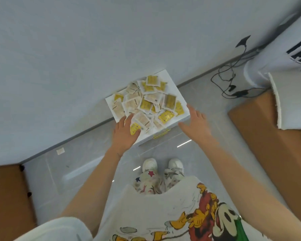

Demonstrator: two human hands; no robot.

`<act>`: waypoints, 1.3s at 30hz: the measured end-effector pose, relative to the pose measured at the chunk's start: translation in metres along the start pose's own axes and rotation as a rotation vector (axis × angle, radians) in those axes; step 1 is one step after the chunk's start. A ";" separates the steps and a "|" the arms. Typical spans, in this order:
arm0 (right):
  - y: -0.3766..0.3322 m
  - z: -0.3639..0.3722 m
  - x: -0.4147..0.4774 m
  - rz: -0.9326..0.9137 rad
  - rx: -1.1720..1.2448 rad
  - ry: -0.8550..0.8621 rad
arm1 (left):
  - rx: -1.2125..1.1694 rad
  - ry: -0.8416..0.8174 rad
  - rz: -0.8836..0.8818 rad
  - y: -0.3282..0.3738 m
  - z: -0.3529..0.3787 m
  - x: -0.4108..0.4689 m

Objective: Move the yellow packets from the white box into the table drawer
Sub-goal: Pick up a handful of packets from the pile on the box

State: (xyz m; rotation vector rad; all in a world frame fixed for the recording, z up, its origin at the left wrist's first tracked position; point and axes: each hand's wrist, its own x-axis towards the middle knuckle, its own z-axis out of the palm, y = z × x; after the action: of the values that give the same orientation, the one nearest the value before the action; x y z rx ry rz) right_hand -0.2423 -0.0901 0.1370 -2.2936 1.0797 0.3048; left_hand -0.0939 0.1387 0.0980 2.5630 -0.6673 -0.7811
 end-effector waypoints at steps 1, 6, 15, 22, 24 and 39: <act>-0.001 0.006 0.019 0.011 0.020 -0.020 | -0.019 -0.011 -0.030 -0.001 0.007 0.014; -0.020 0.052 0.120 -0.094 0.083 -0.060 | -0.072 0.004 -0.130 -0.012 0.057 0.092; -0.029 0.138 0.282 -0.098 0.148 -0.141 | -0.272 0.272 -0.365 -0.060 0.113 0.196; -0.043 0.178 0.368 -0.003 0.094 -0.268 | -0.397 0.359 -0.410 -0.095 0.133 0.238; -0.049 0.184 0.374 -0.003 0.056 -0.281 | -0.438 0.365 -0.438 -0.094 0.134 0.244; -0.026 0.198 0.352 -0.277 0.167 -0.106 | -0.709 0.374 -0.585 -0.092 0.129 0.249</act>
State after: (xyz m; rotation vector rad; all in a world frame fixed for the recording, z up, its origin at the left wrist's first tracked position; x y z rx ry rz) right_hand 0.0131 -0.1814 -0.1641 -2.2142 0.6964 0.2135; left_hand 0.0422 0.0525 -0.1493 2.1198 0.4352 -0.5323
